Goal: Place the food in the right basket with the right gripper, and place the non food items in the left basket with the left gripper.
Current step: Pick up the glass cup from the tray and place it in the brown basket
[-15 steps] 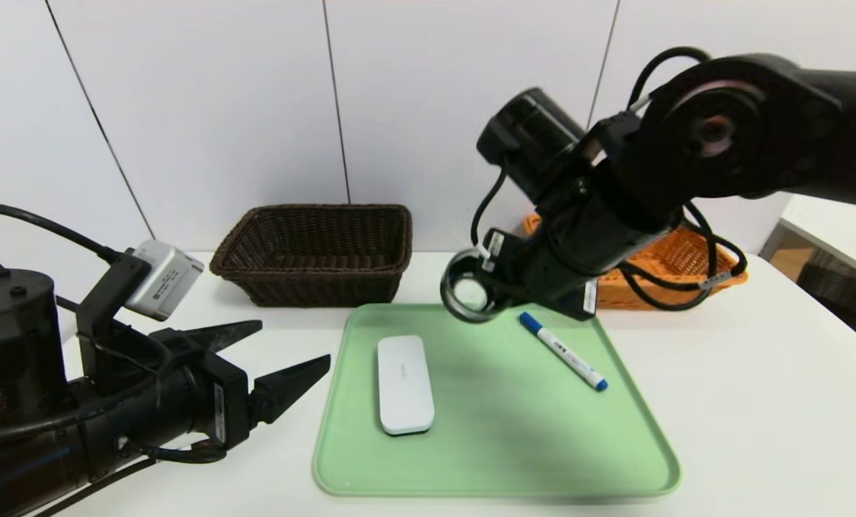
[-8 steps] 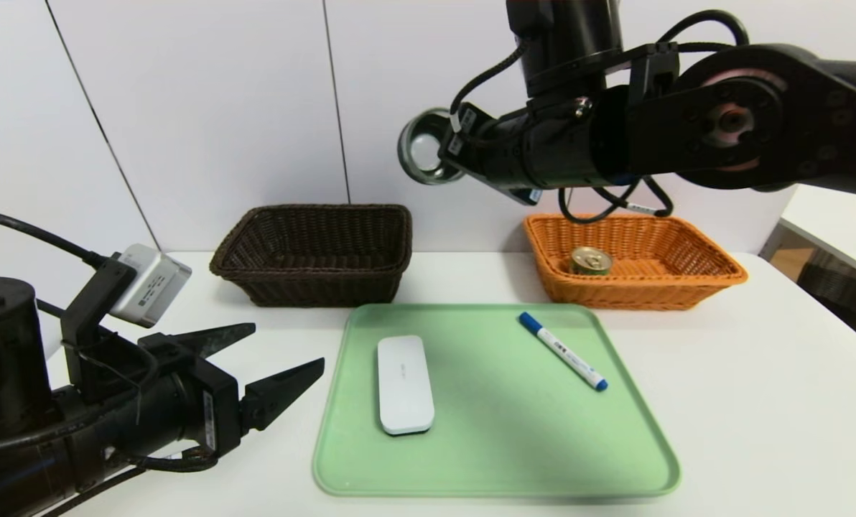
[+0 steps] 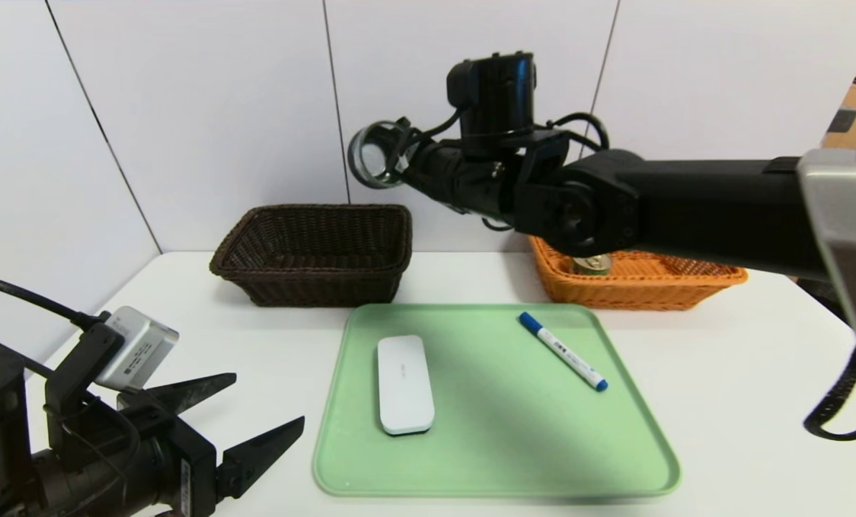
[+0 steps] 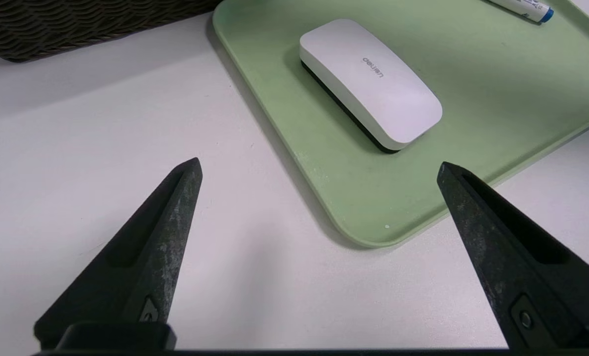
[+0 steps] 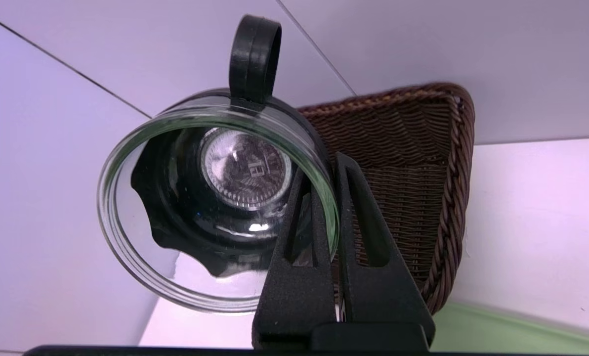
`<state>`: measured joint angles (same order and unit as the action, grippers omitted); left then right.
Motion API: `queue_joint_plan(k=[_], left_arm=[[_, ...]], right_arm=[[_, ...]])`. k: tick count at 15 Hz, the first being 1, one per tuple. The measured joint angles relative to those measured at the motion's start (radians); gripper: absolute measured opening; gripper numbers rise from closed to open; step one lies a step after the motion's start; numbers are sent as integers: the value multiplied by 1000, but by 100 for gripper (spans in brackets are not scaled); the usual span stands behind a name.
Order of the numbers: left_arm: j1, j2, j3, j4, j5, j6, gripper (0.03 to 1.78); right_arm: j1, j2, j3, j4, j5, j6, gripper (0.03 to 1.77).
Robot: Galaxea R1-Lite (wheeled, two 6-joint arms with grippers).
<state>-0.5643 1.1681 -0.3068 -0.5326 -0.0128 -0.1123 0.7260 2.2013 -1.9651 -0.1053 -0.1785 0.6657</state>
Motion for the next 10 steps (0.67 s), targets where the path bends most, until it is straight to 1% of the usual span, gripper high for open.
queue_joint_plan(k=[2,4,10], left_arm=[[-7,-13,6,0,0,1,169],[-11,-16,1,1,1,4,169],[-16,2,-42,0,2,7,169]], right_arm=[[-1,70,0,-61,9,0,10],[-3,124,0,-104,40,-2,10],[-24,199,-3,-111,75,-4,10]])
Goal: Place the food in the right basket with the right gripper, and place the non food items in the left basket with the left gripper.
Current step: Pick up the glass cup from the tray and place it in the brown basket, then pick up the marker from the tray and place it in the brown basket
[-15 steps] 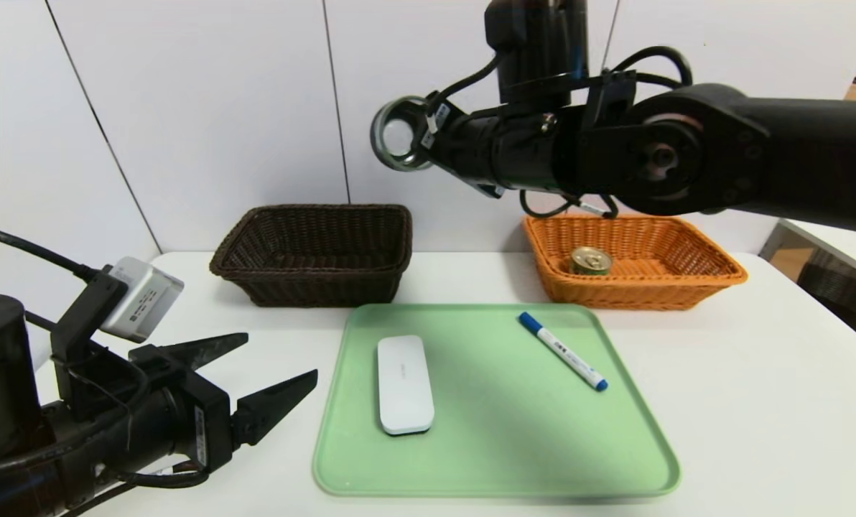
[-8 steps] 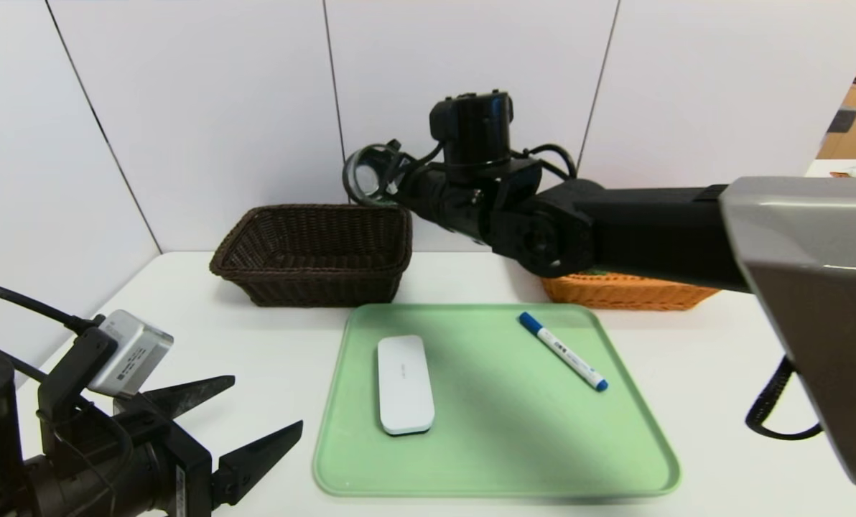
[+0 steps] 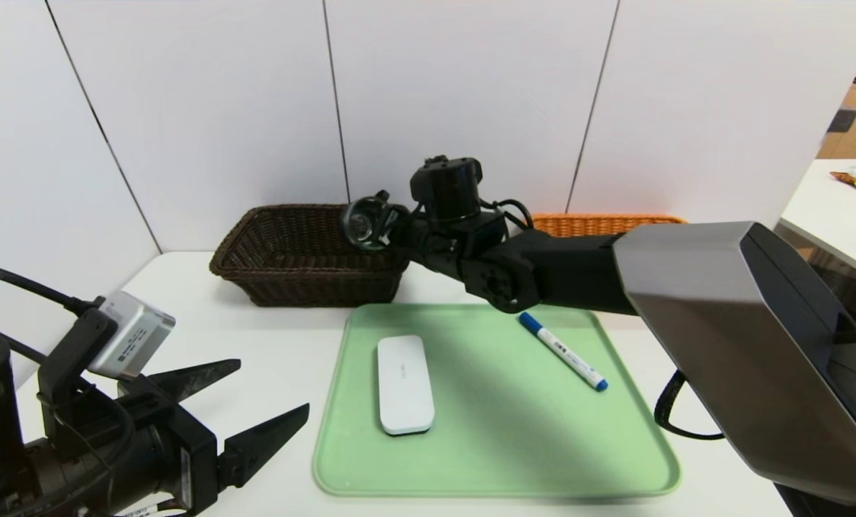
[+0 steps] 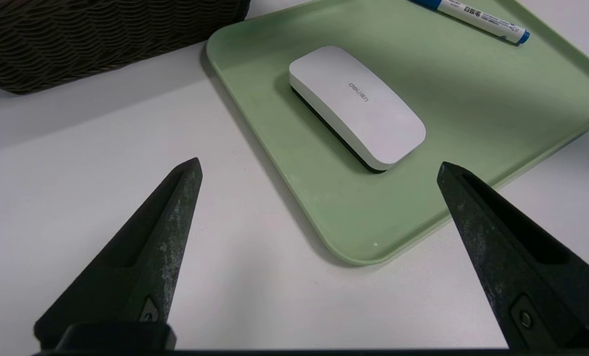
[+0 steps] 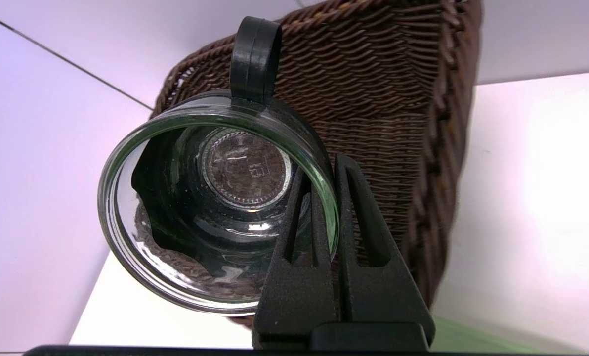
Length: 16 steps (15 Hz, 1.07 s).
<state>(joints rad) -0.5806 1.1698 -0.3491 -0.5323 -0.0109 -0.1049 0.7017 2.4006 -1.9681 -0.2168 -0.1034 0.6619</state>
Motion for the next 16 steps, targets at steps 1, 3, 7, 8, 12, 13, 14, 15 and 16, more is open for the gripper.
queue_joint_plan(k=[1,3,7,8,12,13,14,15,16], left_arm=[[-1,4,-7,0,0,0,169],[-8,16,-19,-1,1,0,169],[-17,31,-29,-1,2,-1,169],[-17,35,-34,-1,2,-1,169],[-18,54,-52,-1,3,-1,169],[-18,58,-57,-1,3,-1,169],[-18,63,-63,-1,3,-2,169],[-18,67,-77,-1,4,-2,169],[-18,73,-98,-1,7,-2,169]], right_arm=[[-5,4,0,-1,4,0,10],[-7,9,0,-1,11,0,10],[-7,13,0,-16,13,-1,34],[-7,16,0,-38,17,-2,50],[-13,23,0,-51,34,-4,98],[-13,22,0,-52,33,-4,107],[-14,17,0,-51,33,-4,115],[-16,5,0,-49,29,-4,122],[-16,-13,0,-48,25,-4,128]])
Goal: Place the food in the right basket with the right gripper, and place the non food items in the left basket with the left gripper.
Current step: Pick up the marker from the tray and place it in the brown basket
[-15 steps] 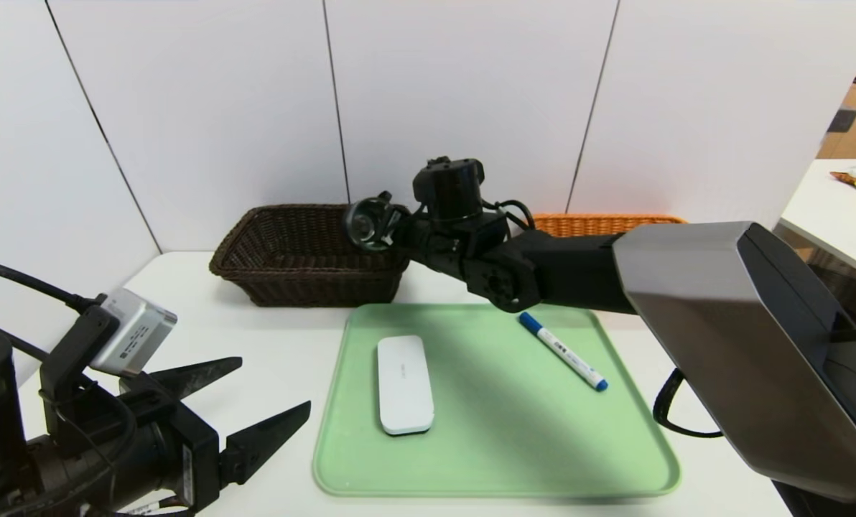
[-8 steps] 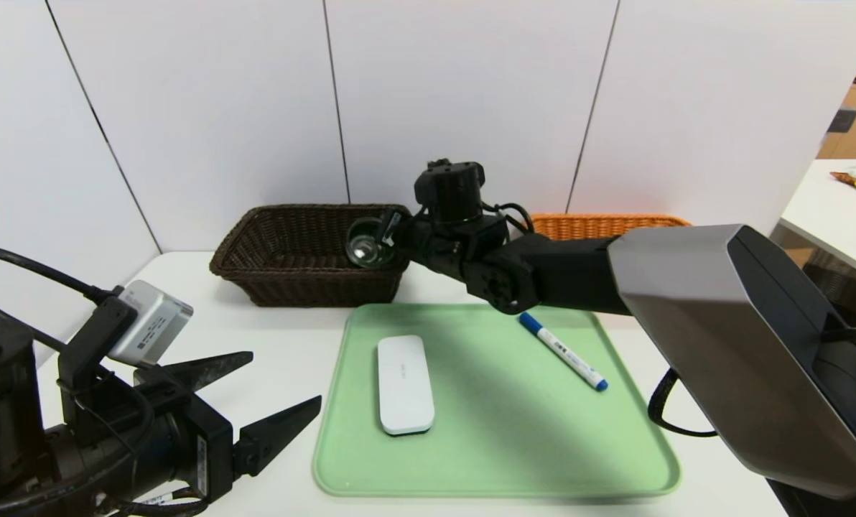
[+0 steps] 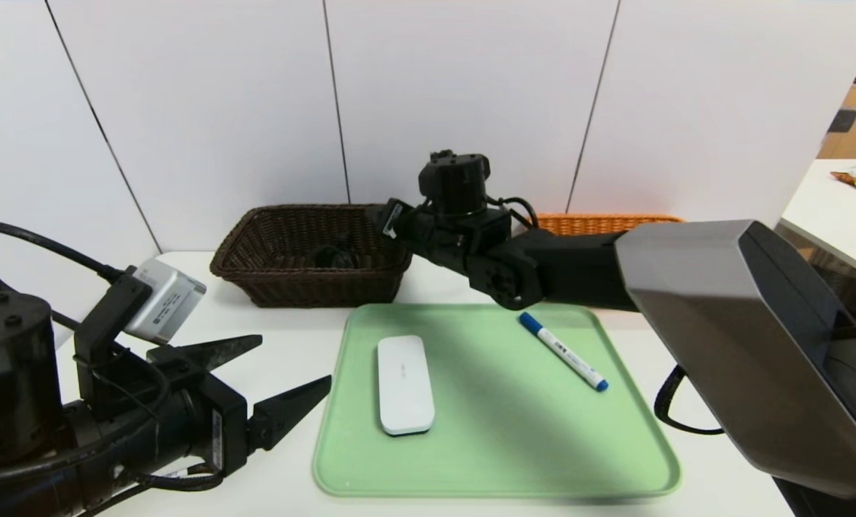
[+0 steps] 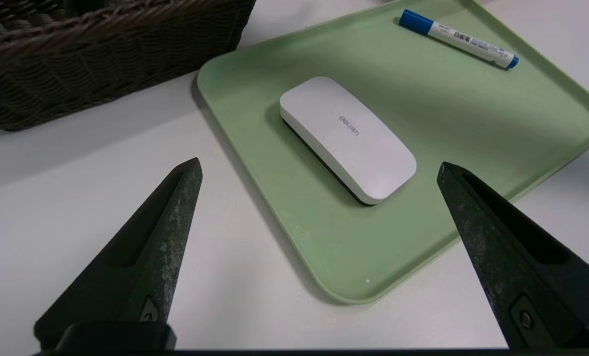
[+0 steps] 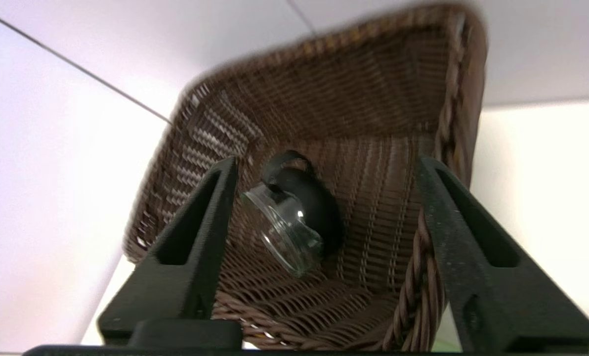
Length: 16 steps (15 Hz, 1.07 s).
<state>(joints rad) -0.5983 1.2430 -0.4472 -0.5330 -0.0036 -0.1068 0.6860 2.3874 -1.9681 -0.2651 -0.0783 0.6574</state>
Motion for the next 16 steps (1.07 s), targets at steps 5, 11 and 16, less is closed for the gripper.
queue_joint_plan(k=[5,11,16], left_arm=[[-1,58,-168,29,61,24,169],[-71,163,-435,243,101,30,169],[-156,233,-505,282,160,22,169]], right_arm=[[4,-202,1,48,-10,-20,148],[-56,-521,21,335,-77,-151,160],[-157,-754,28,822,-118,-367,165]])
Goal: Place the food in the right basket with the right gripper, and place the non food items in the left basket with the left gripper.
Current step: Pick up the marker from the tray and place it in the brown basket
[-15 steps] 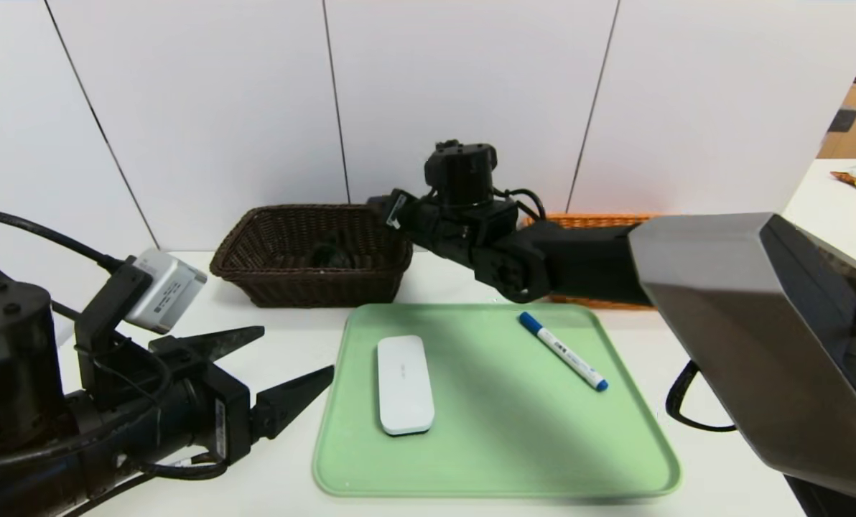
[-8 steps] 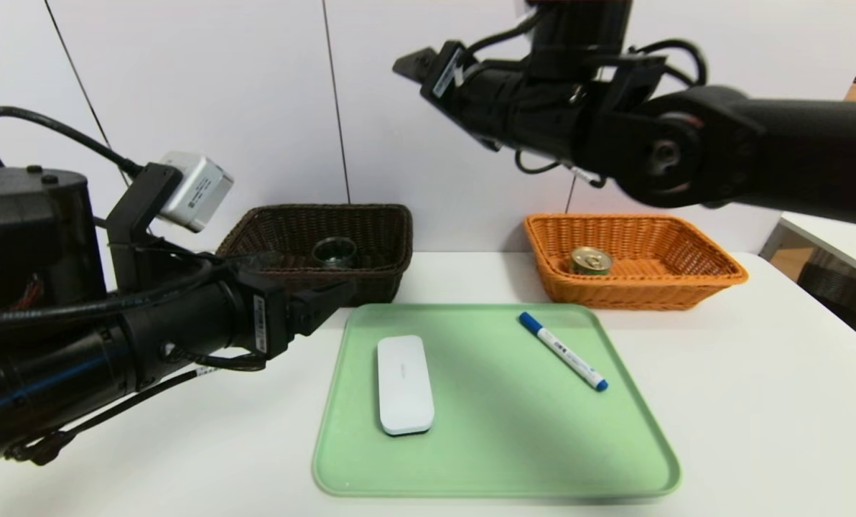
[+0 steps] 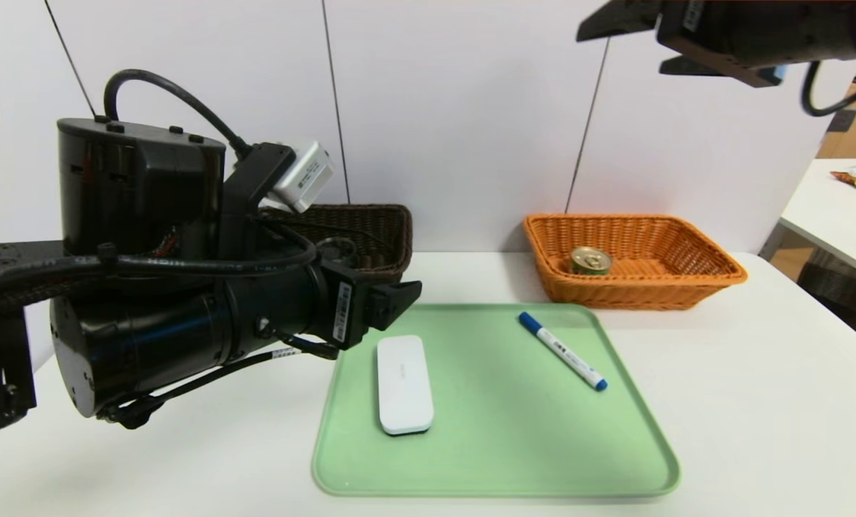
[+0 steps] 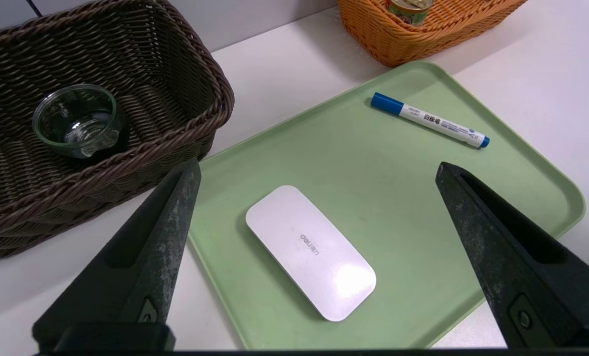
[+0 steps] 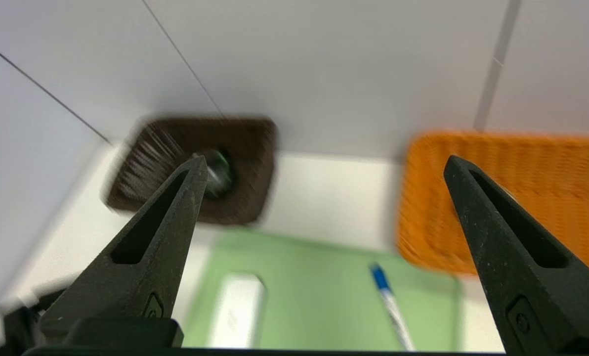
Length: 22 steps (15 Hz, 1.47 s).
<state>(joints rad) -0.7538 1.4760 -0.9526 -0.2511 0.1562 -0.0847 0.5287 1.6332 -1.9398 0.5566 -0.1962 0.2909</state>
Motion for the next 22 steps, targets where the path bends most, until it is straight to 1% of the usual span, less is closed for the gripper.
queue_joint_plan(k=[1,2,4,5,6,7,9,11,13,14,16,18,22], left_arm=[[-3,3,5,2,3,-5,169],[-4,0,8,8,11,-9,169],[-5,-15,13,61,18,-30,169],[-5,-26,16,95,19,-42,169],[-5,-40,17,134,19,-50,169],[-5,-54,17,167,21,-53,169],[-4,-85,17,221,24,-60,169],[-4,-107,16,224,27,-76,169],[-4,-121,17,225,27,-89,169],[-4,-125,18,224,27,-101,169],[-4,-129,18,222,24,-117,169],[-3,-131,15,221,21,-118,169],[-3,-131,11,220,21,-119,169]], right_arm=[[-15,-33,1,113,0,-30,166],[-26,-57,3,216,3,-40,167],[-39,-87,26,423,17,-46,168],[-44,-94,55,509,32,-45,168],[-48,-98,93,564,58,-46,168],[-51,-100,138,588,79,-51,169],[-59,-96,234,594,101,-78,169],[-72,-69,310,591,114,-97,169],[-84,-21,337,568,154,-99,169],[-90,4,345,533,169,-103,169],[-98,51,366,451,183,-126,169],[-100,90,394,383,225,-152,169],[-99,162,455,252,250,-173,169]])
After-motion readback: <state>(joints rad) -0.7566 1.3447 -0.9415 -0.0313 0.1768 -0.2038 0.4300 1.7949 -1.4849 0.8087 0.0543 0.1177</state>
